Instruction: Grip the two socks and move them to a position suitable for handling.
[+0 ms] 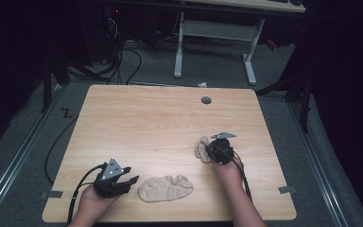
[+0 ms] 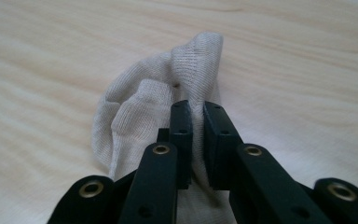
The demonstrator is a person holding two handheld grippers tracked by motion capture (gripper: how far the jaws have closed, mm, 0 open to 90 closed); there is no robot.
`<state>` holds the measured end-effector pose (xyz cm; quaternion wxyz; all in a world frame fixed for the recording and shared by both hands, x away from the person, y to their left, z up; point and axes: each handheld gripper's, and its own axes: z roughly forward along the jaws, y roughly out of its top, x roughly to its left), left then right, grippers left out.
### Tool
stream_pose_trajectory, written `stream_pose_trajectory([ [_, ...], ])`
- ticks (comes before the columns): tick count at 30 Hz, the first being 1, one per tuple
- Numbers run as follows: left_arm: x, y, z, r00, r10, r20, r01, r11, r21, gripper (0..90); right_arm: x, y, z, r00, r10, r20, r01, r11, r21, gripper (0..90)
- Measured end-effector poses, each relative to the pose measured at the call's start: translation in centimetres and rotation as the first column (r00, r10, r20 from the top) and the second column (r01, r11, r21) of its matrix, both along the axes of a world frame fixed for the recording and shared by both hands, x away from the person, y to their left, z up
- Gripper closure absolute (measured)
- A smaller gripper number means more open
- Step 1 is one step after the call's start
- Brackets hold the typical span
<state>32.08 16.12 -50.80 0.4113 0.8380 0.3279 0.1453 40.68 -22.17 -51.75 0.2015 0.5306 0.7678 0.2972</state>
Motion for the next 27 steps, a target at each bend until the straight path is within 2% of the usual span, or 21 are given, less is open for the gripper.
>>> stream_pose_trajectory([
  [6, -0.1, -0.2, 0.0, 1.0, -0.008, -0.001, 0.008, 1.0, 0.003, 52.4, -3.4, 1.7, -0.1, 0.9985, 0.055, -0.003, -0.055, 0.9982, 0.025, 82.7],
  [10, -0.1, -0.3, 0.0, 0.9999, -0.013, 0.001, 0.013, 0.9999, 0.003, 52.3, -4.8, 2.7, -0.2, 0.9973, 0.072, 0.011, -0.072, 0.9974, 0.007, 82.6],
  [23, 0.0, -0.7, -0.1, 0.9998, -0.018, 0.0, 0.018, 0.9998, 0.006, 52.2, -4.4, 2.2, -0.2, 0.9963, 0.085, 0.008, -0.086, 0.9959, 0.028, 77.4],
  [24, 0.0, -0.7, 0.0, 0.9999, -0.017, 0.001, 0.017, 0.9998, 0.005, 52.2, -4.4, 2.2, -0.1, 0.9963, 0.085, 0.013, -0.086, 0.9957, 0.034, 73.2],
  [27, 0.0, -0.7, 0.0, 0.9998, -0.018, 0.001, 0.018, 0.9998, 0.004, 52.2, -4.8, 1.8, 0.7, 0.9956, 0.079, 0.05, -0.081, 0.9953, 0.053, 70.1],
])
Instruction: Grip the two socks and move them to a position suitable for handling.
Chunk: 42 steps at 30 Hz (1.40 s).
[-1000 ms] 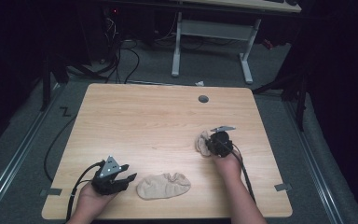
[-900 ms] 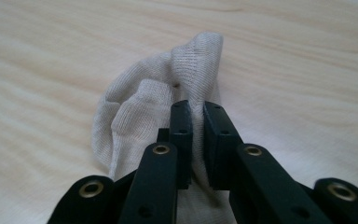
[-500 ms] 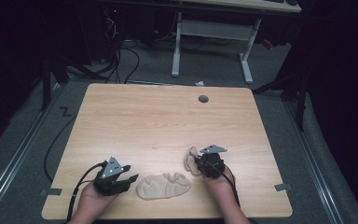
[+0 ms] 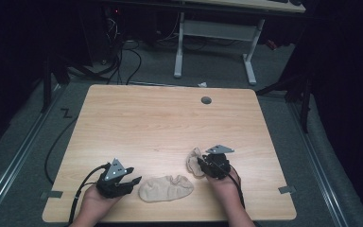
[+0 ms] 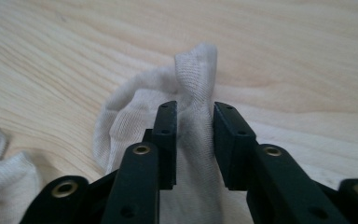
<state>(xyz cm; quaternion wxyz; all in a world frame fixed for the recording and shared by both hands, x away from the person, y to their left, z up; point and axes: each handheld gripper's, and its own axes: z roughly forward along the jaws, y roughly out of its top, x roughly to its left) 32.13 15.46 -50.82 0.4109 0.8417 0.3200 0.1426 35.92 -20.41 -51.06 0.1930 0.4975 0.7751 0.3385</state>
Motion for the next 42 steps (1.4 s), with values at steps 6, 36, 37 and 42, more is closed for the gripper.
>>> stream_pose_trajectory([
  [6, 0.0, 0.1, 0.0, 1.0, 0.0, 0.003, 0.0, 1.0, 0.001, 52.3, -1.4, -2.1, 2.2, 0.9951, -0.025, 0.095, 0.024, 0.9996, 0.017, 88.8],
  [36, 0.0, 0.4, 0.3, 0.9999, 0.003, 0.012, -0.003, 1.0, -0.002, 52.2, -2.5, 5.7, 0.5, 0.9764, 0.207, 0.061, -0.201, 0.9743, -0.102, 61.3],
  [37, 0.0, 0.4, 0.3, 0.9999, 0.003, 0.011, -0.003, 1.0, -0.003, 52.2, -2.5, 5.8, 0.3, 0.9768, 0.206, 0.057, -0.199, 0.9733, -0.114, 61.4],
  [42, -0.1, 0.3, 0.4, 0.9999, 0.001, 0.014, 0.0, 1.0, -0.002, 52.2, -1.8, 5.6, -0.6, 0.9809, 0.194, 0.017, -0.19, 0.9722, -0.137, 61.7],
])
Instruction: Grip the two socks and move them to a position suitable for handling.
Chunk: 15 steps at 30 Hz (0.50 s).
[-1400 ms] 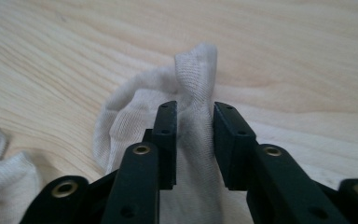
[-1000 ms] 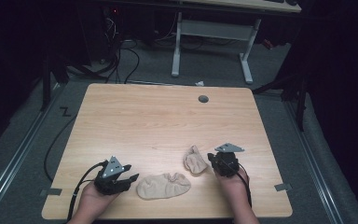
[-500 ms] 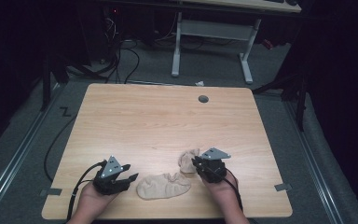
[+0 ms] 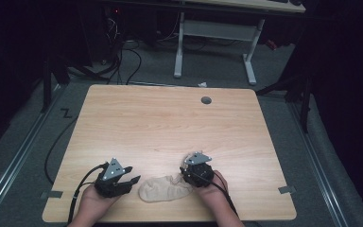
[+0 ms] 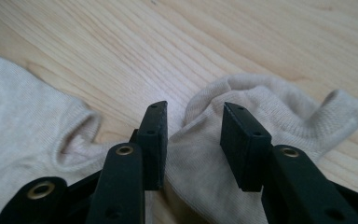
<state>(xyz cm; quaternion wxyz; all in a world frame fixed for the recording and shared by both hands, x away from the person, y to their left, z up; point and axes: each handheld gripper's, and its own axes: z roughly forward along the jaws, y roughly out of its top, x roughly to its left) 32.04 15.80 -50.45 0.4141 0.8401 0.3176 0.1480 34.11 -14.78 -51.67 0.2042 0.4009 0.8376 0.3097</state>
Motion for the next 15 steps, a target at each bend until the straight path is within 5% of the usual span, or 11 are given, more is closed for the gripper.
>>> stream_pose_trajectory([
  [15, 0.0, -0.11, -0.07, 1.0, -0.006, -0.003, 0.006, 1.0, 0.004, 52.2, 0.17, -0.28, -0.38, 0.9998, -0.02, 0.001, 0.02, 0.9991, -0.038, 83.0],
])
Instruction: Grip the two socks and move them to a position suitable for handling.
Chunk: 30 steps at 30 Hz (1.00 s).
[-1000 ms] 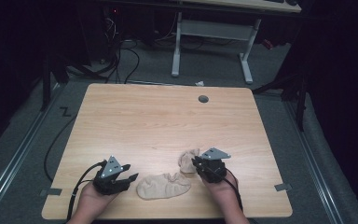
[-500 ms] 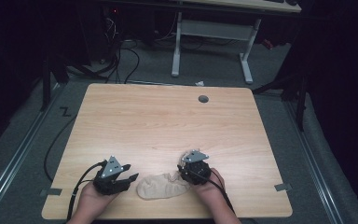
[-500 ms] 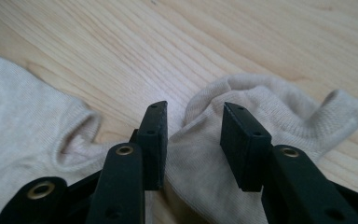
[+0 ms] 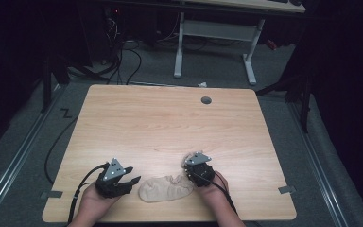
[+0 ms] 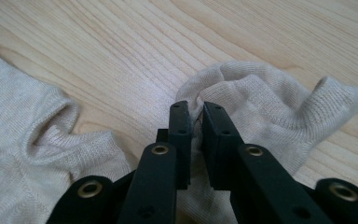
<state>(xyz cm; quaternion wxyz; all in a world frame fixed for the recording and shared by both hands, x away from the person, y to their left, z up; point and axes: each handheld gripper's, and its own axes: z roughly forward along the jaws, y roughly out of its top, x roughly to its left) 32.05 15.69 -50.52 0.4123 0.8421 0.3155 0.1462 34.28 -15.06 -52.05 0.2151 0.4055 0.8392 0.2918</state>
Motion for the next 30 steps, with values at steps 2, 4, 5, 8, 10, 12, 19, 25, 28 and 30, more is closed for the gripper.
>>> stream_pose_trajectory([
  [2, 0.0, -0.03, -0.02, 1.0, -0.002, 0.0, 0.002, 1.0, 0.0, 52.1, 0.05, -0.05, 0.02, 1.0, 0.004, -0.002, -0.004, 1.0, 0.002, 83.3],
  [4, 0.01, -0.07, -0.02, 1.0, -0.003, 0.0, 0.003, 1.0, 0.002, 52.1, 0.06, -0.13, 0.08, 1.0, 0.008, -0.003, -0.008, 0.9999, 0.006, 83.3],
  [5, 0.02, -0.09, -0.03, 1.0, -0.004, 0.001, 0.004, 1.0, 0.003, 52.1, 0.03, -0.17, 0.11, 1.0, 0.007, -0.004, -0.007, 0.9999, 0.011, 83.3],
  [8, 0.05, -0.12, -0.08, 1.0, -0.002, 0.0, 0.002, 1.0, 0.004, 52.1, -0.03, -0.35, 0.25, 0.9999, 0.013, -0.001, -0.013, 0.9997, 0.021, 83.0],
  [10, 0.07, -0.14, -0.1, 1.0, -0.002, 0.0, 0.002, 1.0, 0.004, 52.1, -0.05, -0.4, 0.24, 0.9999, 0.012, -0.011, -0.012, 0.9994, 0.033, 81.9],
  [12, 0.06, -0.15, -0.11, 1.0, -0.003, -0.001, 0.003, 1.0, 0.005, 52.0, -0.01, -0.49, 0.17, 0.9997, 0.016, -0.019, -0.015, 0.999, 0.043, 80.1],
  [19, 0.1, -0.23, -0.22, 1.0, -0.006, -0.003, 0.006, 0.9999, 0.014, 51.6, -0.05, -0.61, 0.18, 0.9992, 0.029, -0.027, -0.028, 0.9981, 0.055, 78.8],
  [25, 0.07, -0.27, -0.2, 1.0, -0.005, 0.001, 0.005, 0.9999, 0.015, 51.6, -0.13, -0.78, 0.21, 0.9992, 0.025, -0.03, -0.023, 0.9969, 0.076, 76.6],
  [28, 0.08, -0.26, -0.2, 1.0, -0.003, 0.001, 0.003, 0.9999, 0.013, 51.6, -0.29, -0.88, 0.4, 0.9993, 0.03, -0.021, -0.028, 0.9965, 0.078, 82.1],
  [30, 0.09, -0.25, -0.19, 1.0, -0.004, 0.0, 0.004, 0.9999, 0.012, 51.6, -0.31, -0.9, 0.45, 0.9994, 0.029, -0.018, -0.028, 0.9964, 0.08, 82.1],
])
